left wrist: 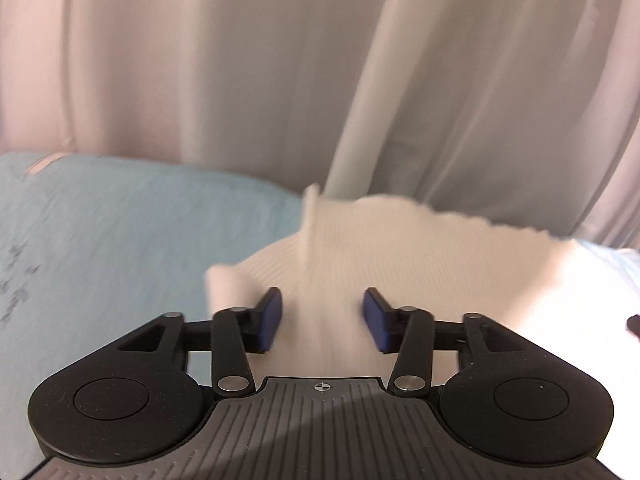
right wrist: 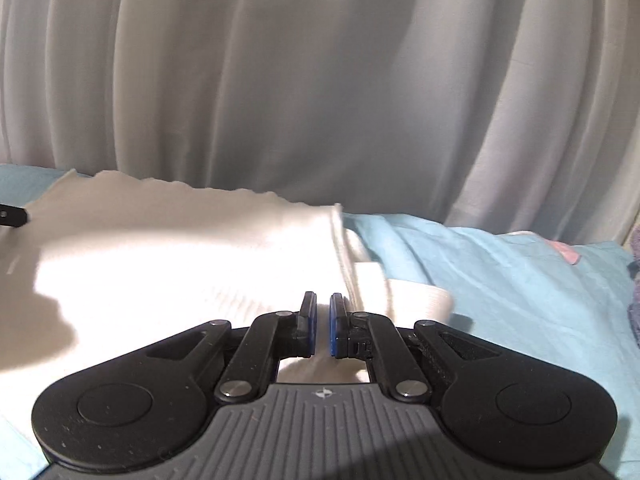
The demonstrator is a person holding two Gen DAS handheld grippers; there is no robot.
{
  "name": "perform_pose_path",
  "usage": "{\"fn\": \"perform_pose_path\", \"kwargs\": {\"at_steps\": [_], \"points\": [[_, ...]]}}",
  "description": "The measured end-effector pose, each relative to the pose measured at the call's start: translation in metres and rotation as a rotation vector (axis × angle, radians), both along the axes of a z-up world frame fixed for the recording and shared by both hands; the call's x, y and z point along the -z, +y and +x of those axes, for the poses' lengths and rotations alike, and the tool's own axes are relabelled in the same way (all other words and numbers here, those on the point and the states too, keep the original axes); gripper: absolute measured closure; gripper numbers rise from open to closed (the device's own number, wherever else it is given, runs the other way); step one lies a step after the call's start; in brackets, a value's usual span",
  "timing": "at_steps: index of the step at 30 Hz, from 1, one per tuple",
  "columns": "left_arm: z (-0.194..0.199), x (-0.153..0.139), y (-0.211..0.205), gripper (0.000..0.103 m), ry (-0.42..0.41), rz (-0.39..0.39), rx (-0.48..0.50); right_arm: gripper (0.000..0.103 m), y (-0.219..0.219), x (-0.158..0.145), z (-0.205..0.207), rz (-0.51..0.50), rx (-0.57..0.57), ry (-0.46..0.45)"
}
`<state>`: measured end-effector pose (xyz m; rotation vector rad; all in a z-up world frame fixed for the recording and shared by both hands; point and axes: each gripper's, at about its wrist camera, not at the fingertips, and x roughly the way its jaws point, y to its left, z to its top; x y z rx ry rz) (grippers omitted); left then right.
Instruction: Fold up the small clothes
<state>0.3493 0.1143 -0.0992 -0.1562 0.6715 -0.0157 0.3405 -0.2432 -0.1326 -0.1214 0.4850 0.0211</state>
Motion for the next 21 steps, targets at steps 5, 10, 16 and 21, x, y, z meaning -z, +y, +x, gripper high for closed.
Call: {"fn": "perform_pose_path", "kwargs": {"at_steps": [5,10,16,21], "points": [[-0.035,-0.007,0.010,0.050,0.016,0.048,0.022,0.080,-0.002,-0.019,-0.023,0.011,0.088,0.009],[-0.065,-0.010,0.028,0.052,0.125,-0.126,-0.009,0.079,-0.017,-0.032,-0.063,0.191,0.066,0.067],[-0.082,-0.003,0.048,0.053,0.191,-0.360,-0.048,0.079,-0.014,-0.009,-0.086,0.210,0.058,0.154],[-0.082,-0.004,0.044,0.076,0.215,-0.326,-0.043,0.092,-0.017,-0.006,-0.087,0.269,0.036,0.155]]}}
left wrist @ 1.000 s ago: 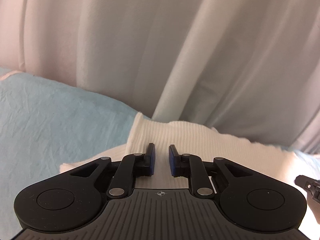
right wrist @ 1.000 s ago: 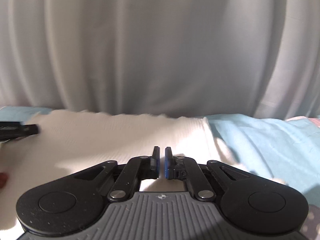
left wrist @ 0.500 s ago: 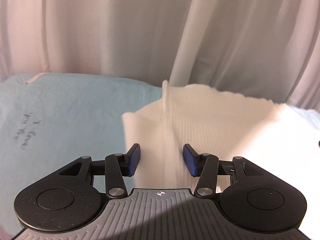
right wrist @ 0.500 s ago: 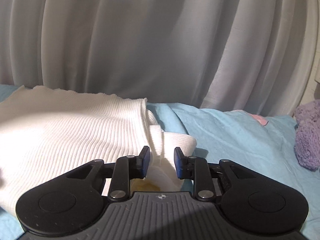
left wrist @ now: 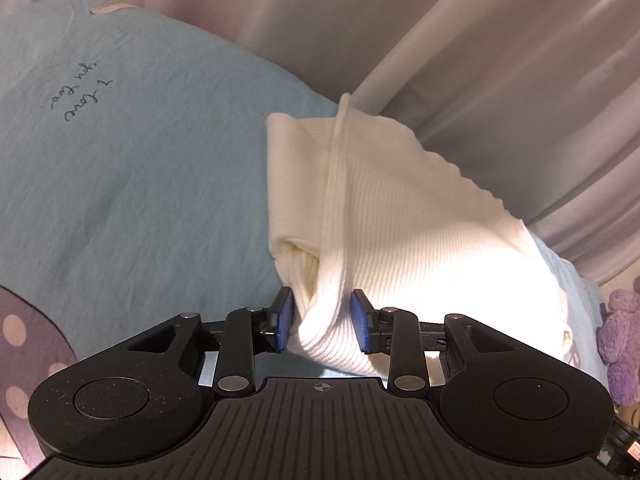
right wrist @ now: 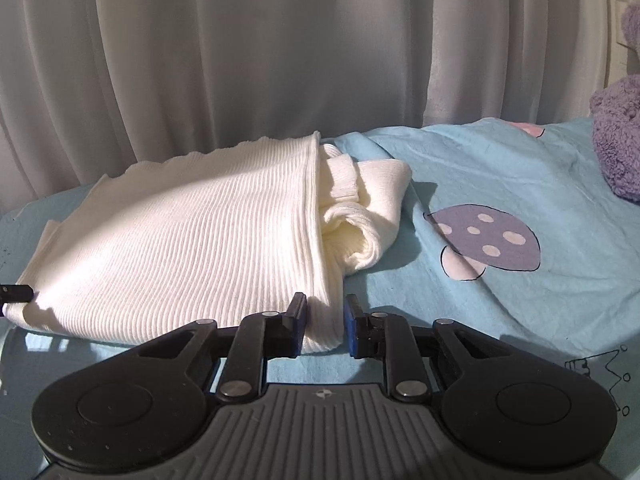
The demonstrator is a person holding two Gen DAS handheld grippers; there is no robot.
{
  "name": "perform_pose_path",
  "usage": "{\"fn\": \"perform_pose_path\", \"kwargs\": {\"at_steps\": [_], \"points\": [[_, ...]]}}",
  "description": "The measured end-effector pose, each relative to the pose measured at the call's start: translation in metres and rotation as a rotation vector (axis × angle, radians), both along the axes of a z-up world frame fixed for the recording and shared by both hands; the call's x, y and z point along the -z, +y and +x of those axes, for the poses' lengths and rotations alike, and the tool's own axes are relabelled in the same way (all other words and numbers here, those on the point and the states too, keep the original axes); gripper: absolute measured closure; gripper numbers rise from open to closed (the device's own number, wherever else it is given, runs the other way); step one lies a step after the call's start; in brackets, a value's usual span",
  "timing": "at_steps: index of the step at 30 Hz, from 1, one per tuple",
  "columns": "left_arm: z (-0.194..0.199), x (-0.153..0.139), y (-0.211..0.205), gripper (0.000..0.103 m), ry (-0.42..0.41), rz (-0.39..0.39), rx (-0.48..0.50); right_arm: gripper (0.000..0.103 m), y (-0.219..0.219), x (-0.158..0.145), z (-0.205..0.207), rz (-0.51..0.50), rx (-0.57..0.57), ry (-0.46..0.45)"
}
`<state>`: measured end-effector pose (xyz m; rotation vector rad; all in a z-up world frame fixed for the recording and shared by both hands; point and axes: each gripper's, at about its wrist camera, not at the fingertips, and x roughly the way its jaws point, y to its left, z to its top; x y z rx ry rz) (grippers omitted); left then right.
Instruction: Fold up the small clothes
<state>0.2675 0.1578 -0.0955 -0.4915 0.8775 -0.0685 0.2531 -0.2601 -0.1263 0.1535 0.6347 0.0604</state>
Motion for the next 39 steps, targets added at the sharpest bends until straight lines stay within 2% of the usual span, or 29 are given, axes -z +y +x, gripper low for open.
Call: {"fn": "perform_pose_path", "kwargs": {"at_steps": [3,5,8,11,14,15,18,20,23,26,29,32,37,39], "points": [[0.004,0.001,0.000,0.087,0.010,-0.004,-0.006,0.094,0.007,-0.001,0.000,-0.103,0.020,0.001],[0.003,0.000,0.000,0.090,-0.006,-0.017,-0.009,0.094,0.009,0.000,0.002,-0.163,0.060,0.017],[-0.005,-0.007,0.009,0.090,-0.071,-0.097,0.002,0.094,0.008,-0.006,0.003,-0.162,0.082,0.011],[-0.003,-0.003,0.019,0.088,-0.064,-0.096,-0.049,0.094,0.008,-0.016,0.000,-0.132,0.091,-0.045],[0.002,0.004,0.028,0.070,-0.046,-0.119,-0.099,0.093,0.018,-0.024,0.000,-0.085,0.045,-0.102],[0.004,0.005,0.029,0.068,-0.052,-0.131,-0.103,0.093,0.026,-0.025,0.002,-0.063,-0.004,-0.101],[0.014,0.006,0.025,0.058,-0.065,-0.106,-0.096,0.092,0.058,-0.022,0.010,-0.022,-0.126,-0.069],[0.025,0.009,0.022,0.059,-0.065,-0.099,-0.089,0.092,0.080,-0.019,0.014,0.003,-0.199,-0.056],[0.033,0.010,0.023,0.059,-0.076,-0.115,-0.102,0.092,0.110,-0.013,0.020,-0.028,-0.256,-0.048],[0.038,0.009,0.024,0.064,-0.064,-0.139,-0.106,0.092,0.127,-0.003,0.028,-0.061,-0.276,-0.012],[0.042,0.012,0.024,0.074,-0.052,-0.148,-0.108,0.092,0.135,-0.001,0.026,-0.133,-0.294,-0.043],[0.042,0.011,0.025,0.083,-0.064,-0.161,-0.101,0.092,0.127,-0.005,0.025,-0.154,-0.239,-0.053],[0.040,0.009,0.029,0.086,-0.082,-0.220,-0.102,0.092,0.096,-0.004,0.027,-0.139,-0.139,-0.033],[0.042,0.011,0.029,0.084,-0.067,-0.209,-0.107,0.092,0.088,-0.004,0.026,-0.131,-0.120,-0.029]]}}
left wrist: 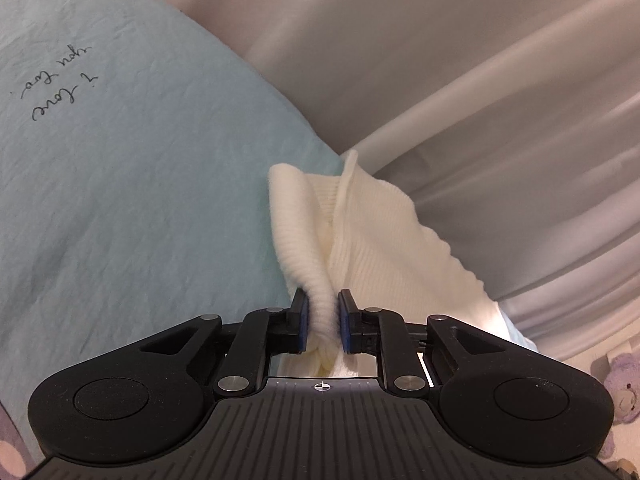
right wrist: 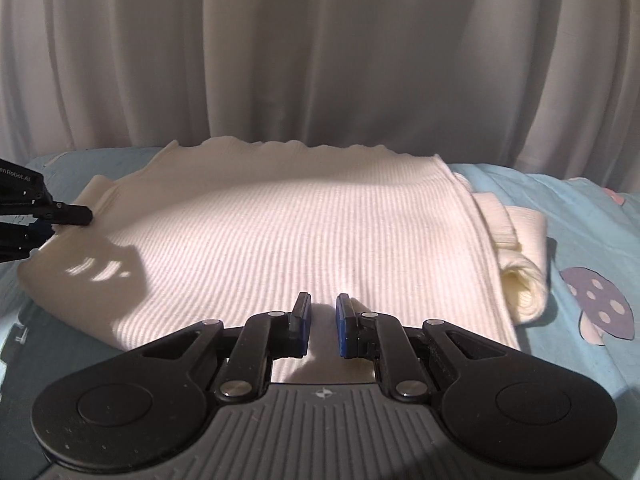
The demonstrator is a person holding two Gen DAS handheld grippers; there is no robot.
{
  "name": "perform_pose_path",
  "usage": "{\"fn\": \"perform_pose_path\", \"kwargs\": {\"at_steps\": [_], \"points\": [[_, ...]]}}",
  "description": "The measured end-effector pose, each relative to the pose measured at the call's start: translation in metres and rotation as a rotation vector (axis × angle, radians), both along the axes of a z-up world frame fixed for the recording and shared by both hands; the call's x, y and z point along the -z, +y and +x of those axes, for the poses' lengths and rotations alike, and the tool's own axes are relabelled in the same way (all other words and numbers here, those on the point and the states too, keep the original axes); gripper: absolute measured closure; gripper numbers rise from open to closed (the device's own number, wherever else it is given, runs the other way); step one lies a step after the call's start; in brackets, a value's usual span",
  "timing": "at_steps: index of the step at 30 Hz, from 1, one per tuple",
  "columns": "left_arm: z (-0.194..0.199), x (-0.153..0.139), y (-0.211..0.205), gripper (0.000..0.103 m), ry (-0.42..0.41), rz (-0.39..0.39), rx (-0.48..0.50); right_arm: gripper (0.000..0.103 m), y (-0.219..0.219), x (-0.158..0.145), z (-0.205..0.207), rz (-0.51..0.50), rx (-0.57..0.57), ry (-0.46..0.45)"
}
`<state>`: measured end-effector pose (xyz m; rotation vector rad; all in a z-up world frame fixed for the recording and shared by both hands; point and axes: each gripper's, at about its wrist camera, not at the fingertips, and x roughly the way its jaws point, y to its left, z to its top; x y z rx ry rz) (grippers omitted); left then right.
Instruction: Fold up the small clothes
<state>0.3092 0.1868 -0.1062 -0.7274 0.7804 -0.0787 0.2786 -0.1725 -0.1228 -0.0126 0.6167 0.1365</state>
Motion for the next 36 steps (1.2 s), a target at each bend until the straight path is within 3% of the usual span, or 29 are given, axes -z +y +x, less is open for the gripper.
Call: {"fn": "perform_pose_path", "kwargs": {"at_steps": [3,6,11,17,21,25,28,30,33,36], "points": [[0.004,0.005,0.003,0.079,0.024,-0.034,-0.023,0.092,-0.011,-0.002,-0.004,0.013,0.033,0.007],[0.007,0.008,0.005,0.083,0.046,-0.065,-0.047,0.092,-0.020,-0.005,-0.005,0.014,0.084,0.008],[0.007,-0.006,0.001,0.087,0.040,-0.030,-0.031,0.089,-0.045,-0.006,-0.009,0.028,0.175,0.005],[0.009,-0.040,-0.025,0.088,-0.032,-0.014,0.048,0.088,-0.067,-0.009,-0.010,0.056,0.231,-0.005],[0.013,-0.066,-0.074,0.089,-0.095,0.021,0.157,0.086,-0.073,-0.008,-0.011,0.070,0.252,-0.007],[0.019,-0.056,-0.133,0.089,-0.079,0.126,0.260,0.086,-0.075,-0.008,-0.013,0.081,0.251,-0.006],[0.019,-0.031,-0.158,0.089,-0.012,0.141,0.287,0.085,-0.075,-0.008,-0.014,0.079,0.239,-0.009],[0.012,-0.023,-0.165,0.086,-0.049,0.171,0.285,0.085,-0.075,-0.008,-0.013,0.086,0.240,-0.004],[-0.003,-0.036,-0.166,0.082,-0.071,0.228,0.349,0.085,-0.078,-0.007,-0.011,0.092,0.237,-0.005],[-0.021,-0.056,-0.153,0.082,-0.082,0.182,0.349,0.084,-0.078,-0.005,-0.010,0.096,0.236,-0.003]]}}
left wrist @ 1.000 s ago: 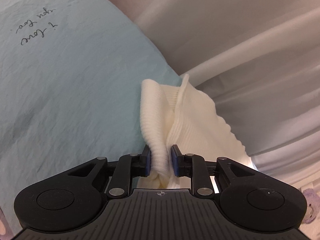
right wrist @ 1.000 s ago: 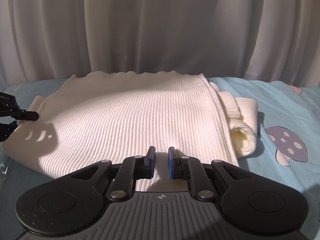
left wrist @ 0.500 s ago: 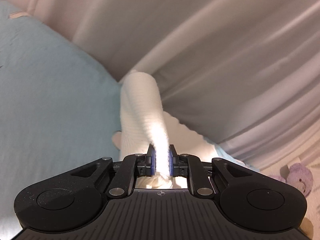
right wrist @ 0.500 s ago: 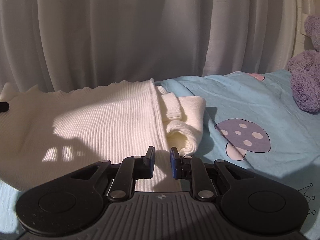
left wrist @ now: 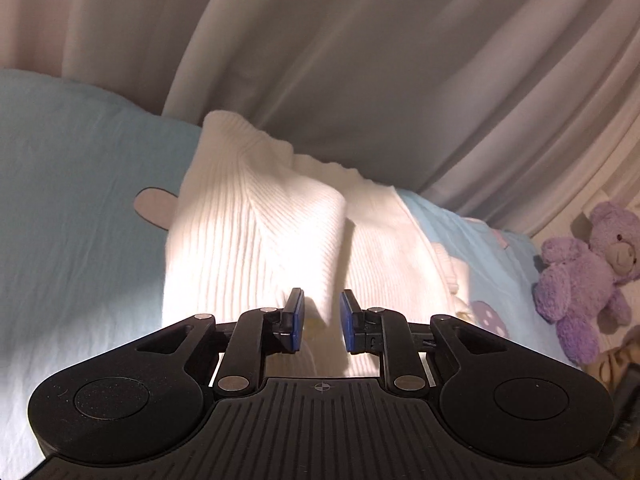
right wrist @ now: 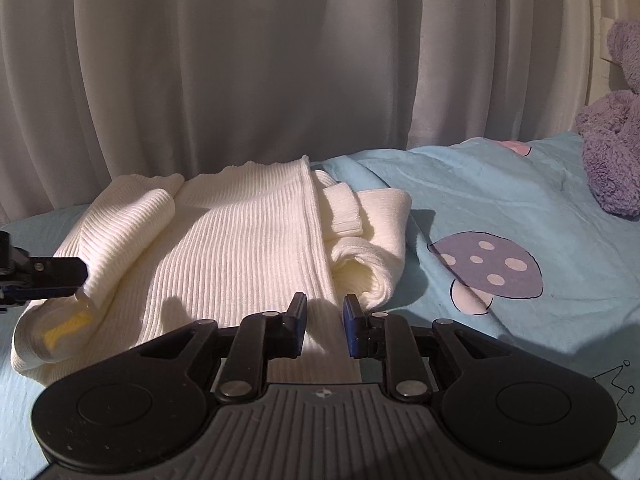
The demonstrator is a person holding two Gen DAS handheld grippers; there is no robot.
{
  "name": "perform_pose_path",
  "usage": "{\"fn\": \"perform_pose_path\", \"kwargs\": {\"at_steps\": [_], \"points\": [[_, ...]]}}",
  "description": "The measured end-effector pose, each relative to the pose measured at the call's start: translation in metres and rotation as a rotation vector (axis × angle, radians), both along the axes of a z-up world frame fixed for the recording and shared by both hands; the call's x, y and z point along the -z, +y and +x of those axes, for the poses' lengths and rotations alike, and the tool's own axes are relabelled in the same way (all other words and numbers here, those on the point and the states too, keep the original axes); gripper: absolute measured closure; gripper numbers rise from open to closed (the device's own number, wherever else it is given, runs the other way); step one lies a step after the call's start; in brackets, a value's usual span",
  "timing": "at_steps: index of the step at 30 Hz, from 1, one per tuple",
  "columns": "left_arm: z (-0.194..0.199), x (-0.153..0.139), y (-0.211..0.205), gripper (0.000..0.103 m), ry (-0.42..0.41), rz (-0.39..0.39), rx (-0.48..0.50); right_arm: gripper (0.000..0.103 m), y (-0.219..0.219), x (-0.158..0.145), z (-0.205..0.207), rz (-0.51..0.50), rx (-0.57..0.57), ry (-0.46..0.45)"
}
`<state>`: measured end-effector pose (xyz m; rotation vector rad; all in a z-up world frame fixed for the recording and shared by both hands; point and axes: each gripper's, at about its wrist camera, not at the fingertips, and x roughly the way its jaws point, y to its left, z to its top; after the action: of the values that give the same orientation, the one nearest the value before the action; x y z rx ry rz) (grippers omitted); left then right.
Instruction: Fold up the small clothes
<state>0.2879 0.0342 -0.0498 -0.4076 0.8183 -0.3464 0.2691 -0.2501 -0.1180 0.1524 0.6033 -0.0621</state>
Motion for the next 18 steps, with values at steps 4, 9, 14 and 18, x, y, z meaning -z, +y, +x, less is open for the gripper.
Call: {"fn": "perform_pose_path", "kwargs": {"at_steps": [4,9,14,18], "points": [[-0.024,-0.016,0.006,0.081,-0.103,0.076,-0.106,0.083,0.005,0.000,-0.001,-0.008,-0.004,0.003],[-0.005,0.020,-0.005,0.080,0.007,0.220,-0.095,0.081,0.009,0.002,0.002,-0.033,-0.001,0.037],[-0.005,0.026,-0.015,0.065,-0.009,0.214,-0.056,0.077,0.008,0.003,0.002,-0.057,-0.012,0.052],[-0.012,0.020,-0.020,0.051,-0.024,0.258,0.012,0.075,0.007,0.001,0.004,-0.056,-0.009,0.063]]}}
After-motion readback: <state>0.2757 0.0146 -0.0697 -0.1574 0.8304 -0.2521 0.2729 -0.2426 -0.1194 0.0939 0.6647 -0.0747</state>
